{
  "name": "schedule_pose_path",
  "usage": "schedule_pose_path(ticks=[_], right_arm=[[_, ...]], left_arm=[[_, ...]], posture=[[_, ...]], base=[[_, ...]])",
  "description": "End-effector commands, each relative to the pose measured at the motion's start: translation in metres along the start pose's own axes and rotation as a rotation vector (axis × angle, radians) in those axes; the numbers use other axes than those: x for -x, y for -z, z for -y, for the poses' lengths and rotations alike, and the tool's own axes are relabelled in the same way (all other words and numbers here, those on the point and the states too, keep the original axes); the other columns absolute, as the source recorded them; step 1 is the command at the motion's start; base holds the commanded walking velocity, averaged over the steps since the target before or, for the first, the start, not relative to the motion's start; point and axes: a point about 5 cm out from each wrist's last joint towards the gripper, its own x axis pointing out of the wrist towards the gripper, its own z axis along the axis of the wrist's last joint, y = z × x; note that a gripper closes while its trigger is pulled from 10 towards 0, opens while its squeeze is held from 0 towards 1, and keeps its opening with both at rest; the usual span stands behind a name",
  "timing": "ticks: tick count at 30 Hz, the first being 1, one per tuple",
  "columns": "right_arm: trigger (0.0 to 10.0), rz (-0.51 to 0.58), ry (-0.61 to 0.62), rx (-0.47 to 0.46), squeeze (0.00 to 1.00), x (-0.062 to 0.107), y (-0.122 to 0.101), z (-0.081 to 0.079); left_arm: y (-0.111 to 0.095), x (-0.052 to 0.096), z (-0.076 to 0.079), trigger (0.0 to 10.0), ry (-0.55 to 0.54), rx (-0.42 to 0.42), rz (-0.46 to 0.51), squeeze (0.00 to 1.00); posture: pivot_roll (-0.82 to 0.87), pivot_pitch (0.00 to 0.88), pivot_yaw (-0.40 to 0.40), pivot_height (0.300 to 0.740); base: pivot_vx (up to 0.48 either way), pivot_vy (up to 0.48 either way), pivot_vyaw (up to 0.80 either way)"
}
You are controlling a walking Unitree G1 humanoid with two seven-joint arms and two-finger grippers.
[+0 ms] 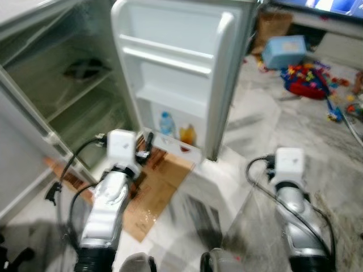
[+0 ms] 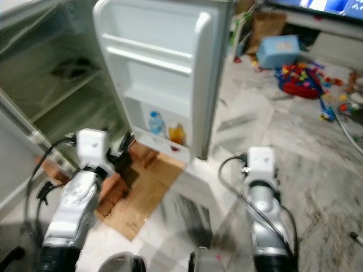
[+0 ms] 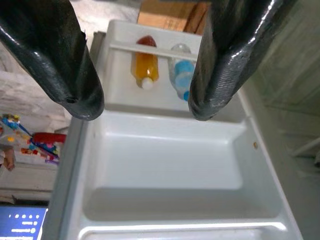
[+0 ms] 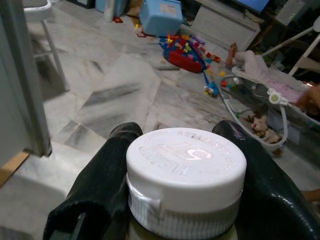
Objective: Restocking fridge
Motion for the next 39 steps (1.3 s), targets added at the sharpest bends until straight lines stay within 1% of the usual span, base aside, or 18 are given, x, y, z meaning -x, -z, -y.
schedule_pose_path(ticks=[1,23,28,30,33,35,39], right_arm=[[10.0,0.051,-0.039,-0.022,0.00,0.002,-0.013,-0.013],[10.0,0.054,-0.045,-0.021,0.00,0.001,-0.013,-0.014],[10.0,0.054,-0.045,-0.020,0.00,0.001,-0.013,-0.014],[10.0,0.054,-0.046,-0.019,0.00,0.001,-0.012,-0.014],[10.0,0.054,-0.048,-0.018,0.00,0.002,-0.012,-0.015],[10.0,0.054,-0.048,-0.017,0.00,0.002,-0.013,-0.015],[10.0,0.056,-0.050,-0.014,0.00,0.003,-0.013,-0.015]], left_arm=[[-0.001,0.002,-0.011,10.0,-0.036,-0.020,0.002,0.00],[-0.001,-0.002,-0.001,10.0,-0.013,-0.008,0.001,0.00],[-0.001,-0.003,0.004,10.0,-0.006,-0.002,-0.002,0.00],[0.001,-0.004,0.009,10.0,0.021,-0.001,-0.016,0.00],[0.003,-0.004,0.011,10.0,0.030,-0.012,-0.029,0.00],[0.004,-0.004,0.012,10.0,0.038,-0.005,-0.030,0.00],[0.004,-0.003,0.013,10.0,0.050,-0.025,-0.034,0.00]], posture=[[-0.02,0.116,0.018,0.740],[-0.02,0.124,0.017,0.740],[-0.02,0.125,0.016,0.740],[-0.02,0.125,0.016,0.740],[-0.03,0.126,0.015,0.740],[-0.03,0.126,0.015,0.740],[-0.03,0.123,0.012,0.740]], base=[[0.480,0.000,0.00],[0.480,0.000,0.00],[0.466,0.000,0.00],[0.000,0.000,0.00],[0.000,0.000,0.00],[0.000,0.000,0.00],[0.000,0.000,0.00]])
